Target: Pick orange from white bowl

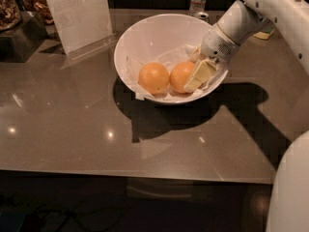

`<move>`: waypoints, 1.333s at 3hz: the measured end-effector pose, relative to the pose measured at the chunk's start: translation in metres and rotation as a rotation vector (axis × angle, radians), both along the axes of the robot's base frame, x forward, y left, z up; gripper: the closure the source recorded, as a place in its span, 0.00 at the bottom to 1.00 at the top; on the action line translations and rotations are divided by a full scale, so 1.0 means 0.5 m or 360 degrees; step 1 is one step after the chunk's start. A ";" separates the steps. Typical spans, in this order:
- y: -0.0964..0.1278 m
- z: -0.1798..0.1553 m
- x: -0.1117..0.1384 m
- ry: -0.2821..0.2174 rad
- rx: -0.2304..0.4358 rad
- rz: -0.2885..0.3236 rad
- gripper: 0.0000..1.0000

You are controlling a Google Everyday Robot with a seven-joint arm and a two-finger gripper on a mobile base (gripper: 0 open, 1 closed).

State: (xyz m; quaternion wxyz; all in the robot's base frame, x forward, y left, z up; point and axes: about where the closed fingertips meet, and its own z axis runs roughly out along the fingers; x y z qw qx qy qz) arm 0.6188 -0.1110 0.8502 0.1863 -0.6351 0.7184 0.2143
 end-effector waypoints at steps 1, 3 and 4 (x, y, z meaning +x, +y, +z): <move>-0.004 0.000 0.000 -0.0004 0.0008 -0.0019 0.77; -0.015 0.057 -0.013 -0.0145 0.0079 -0.0041 1.00; -0.020 0.118 -0.040 -0.0303 0.0145 -0.0049 1.00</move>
Offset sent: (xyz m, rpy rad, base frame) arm -0.0057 -0.0124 0.0140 0.0295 -0.0256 -0.0267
